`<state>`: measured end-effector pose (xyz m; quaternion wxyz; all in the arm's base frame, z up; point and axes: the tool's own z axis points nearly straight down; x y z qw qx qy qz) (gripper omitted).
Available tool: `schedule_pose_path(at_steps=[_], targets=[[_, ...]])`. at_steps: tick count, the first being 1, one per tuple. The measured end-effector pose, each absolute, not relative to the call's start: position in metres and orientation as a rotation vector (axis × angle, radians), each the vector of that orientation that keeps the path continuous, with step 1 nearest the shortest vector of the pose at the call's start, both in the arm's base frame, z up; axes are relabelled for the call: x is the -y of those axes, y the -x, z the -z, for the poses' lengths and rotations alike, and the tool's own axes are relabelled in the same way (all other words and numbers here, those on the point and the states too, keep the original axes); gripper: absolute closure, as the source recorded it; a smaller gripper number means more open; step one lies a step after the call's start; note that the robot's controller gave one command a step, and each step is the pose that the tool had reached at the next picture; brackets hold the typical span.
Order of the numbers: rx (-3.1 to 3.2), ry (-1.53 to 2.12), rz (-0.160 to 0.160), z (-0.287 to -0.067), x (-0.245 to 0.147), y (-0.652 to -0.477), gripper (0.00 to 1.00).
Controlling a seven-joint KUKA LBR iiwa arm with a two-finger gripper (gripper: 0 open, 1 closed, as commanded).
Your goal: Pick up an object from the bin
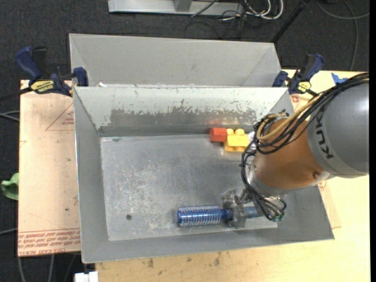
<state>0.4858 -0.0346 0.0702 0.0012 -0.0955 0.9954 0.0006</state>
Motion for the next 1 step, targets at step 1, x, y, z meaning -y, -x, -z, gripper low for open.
schedule_pose_path(at_steps=[1], targets=[[-3.128, 0.139, 0.001, -0.2614, 0.0361, -0.5075, 1.0]])
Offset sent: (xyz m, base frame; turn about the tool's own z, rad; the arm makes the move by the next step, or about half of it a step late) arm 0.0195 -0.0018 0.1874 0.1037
